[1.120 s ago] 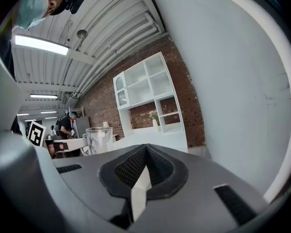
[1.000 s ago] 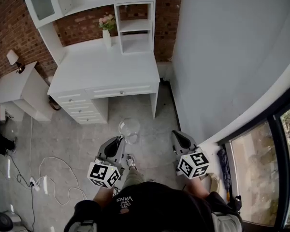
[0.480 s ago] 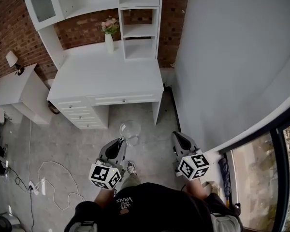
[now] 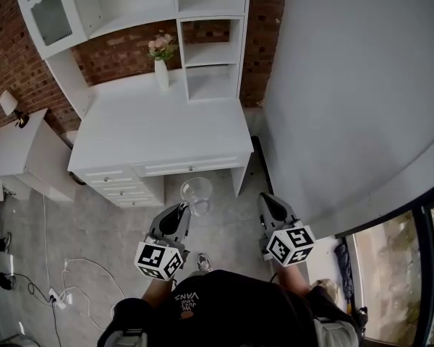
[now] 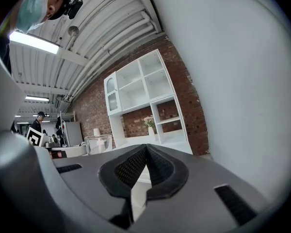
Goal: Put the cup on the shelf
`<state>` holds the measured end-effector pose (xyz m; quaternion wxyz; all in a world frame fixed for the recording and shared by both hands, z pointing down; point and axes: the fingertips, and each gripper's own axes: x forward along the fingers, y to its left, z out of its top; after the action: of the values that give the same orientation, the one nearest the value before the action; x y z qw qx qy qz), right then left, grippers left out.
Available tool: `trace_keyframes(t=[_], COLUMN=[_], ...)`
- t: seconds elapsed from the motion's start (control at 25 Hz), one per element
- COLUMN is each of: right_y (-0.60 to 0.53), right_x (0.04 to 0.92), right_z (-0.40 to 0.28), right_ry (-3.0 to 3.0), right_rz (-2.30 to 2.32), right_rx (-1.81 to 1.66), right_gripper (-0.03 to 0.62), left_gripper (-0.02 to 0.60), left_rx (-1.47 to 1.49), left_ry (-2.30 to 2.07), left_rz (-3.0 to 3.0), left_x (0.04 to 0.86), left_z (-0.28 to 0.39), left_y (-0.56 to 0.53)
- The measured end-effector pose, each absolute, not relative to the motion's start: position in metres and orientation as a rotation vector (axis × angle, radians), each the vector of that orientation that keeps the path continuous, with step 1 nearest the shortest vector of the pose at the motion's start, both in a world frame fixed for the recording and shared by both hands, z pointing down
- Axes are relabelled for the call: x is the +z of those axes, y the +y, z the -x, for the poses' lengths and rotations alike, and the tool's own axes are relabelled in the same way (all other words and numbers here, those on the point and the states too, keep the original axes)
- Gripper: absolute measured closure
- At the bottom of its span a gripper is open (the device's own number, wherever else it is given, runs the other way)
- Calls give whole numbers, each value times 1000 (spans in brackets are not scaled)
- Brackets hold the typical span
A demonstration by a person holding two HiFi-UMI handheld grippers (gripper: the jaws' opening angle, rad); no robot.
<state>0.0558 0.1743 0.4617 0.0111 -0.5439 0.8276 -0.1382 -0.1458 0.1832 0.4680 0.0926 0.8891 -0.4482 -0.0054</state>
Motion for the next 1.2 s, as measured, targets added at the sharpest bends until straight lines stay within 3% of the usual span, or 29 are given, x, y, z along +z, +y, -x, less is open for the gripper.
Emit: trace_keyframes(t=[0.44,1.2], right_y=[98,-11], right_x=[457,462], right_z=[-5,-25], right_ry=[2520,2609], right_rz=[1756,1676], right_rx=[-412,-409], right_gripper=[594,594], left_gripper=[546,546], left_rx=[30,7], left_ry=[-1225,-1304], left_rz=[-2714,-2681], left_x=[464,463], left_z=[187,158], left_y=[96,0])
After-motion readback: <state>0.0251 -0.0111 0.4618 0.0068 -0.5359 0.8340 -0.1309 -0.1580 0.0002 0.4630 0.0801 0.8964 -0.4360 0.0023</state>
